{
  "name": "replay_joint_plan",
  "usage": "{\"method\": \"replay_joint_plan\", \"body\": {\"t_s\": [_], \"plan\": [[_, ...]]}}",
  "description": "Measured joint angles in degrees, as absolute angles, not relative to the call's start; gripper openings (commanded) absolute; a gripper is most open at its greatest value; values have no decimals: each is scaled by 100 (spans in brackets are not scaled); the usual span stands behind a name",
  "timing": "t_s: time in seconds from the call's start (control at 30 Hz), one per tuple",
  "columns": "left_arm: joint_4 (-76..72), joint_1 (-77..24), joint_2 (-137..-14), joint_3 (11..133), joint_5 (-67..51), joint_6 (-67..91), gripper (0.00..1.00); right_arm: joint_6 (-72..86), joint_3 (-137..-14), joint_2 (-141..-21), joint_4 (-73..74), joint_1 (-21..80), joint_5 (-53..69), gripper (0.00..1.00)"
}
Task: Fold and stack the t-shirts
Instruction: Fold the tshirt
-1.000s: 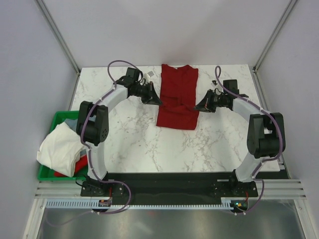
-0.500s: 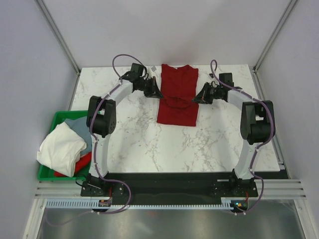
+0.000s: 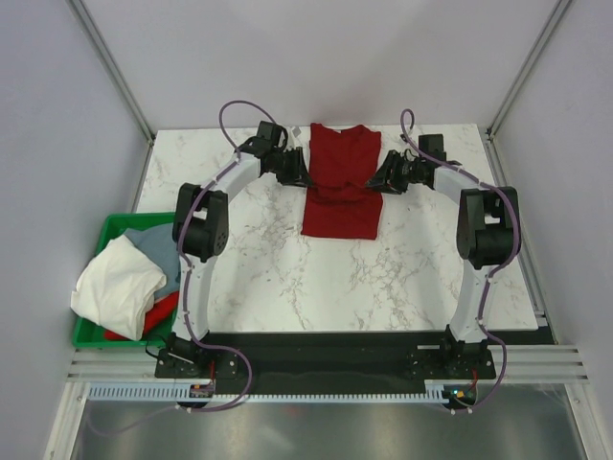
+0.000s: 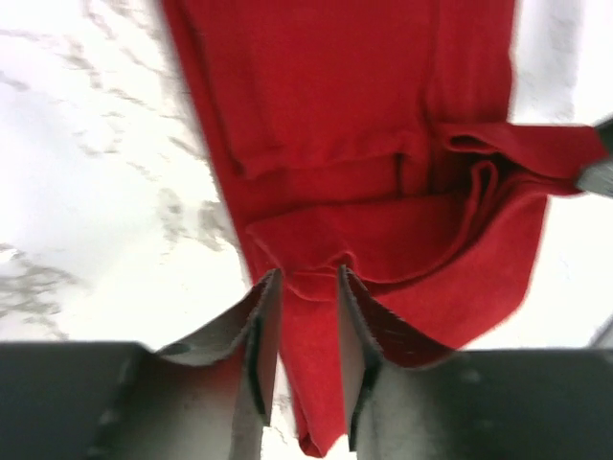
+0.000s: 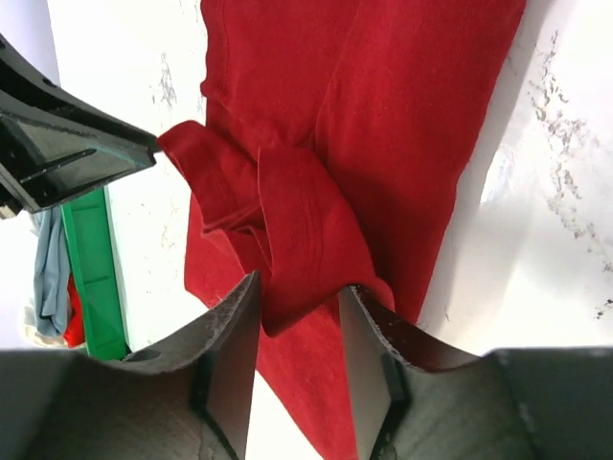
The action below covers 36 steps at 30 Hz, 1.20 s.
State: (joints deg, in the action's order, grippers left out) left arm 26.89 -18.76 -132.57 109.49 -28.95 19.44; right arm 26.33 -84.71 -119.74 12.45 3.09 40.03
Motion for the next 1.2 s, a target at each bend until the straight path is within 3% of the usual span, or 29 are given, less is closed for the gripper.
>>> {"method": "replay_joint_plan", "body": {"t_s": [0.13, 0.4, 0.73, 1.2], "plan": [[2740, -1885, -13117, 10787, -2331, 1949, 49, 2565, -8442, -11900, 1251, 257, 4032, 53], [2995, -1632, -11719, 9343, -2438, 2139, 54, 2668, -7319, -10589, 1417, -257, 4200, 54], [2947, -1584, -11561, 8031, -3721, 2495, 52, 3306, -5686, -10447, 1334, -231, 4729, 56], [2626, -1605, -12151, 7950, -4226, 2783, 49, 3736, -5349, -10785, 884, -84, 4853, 55]]}}
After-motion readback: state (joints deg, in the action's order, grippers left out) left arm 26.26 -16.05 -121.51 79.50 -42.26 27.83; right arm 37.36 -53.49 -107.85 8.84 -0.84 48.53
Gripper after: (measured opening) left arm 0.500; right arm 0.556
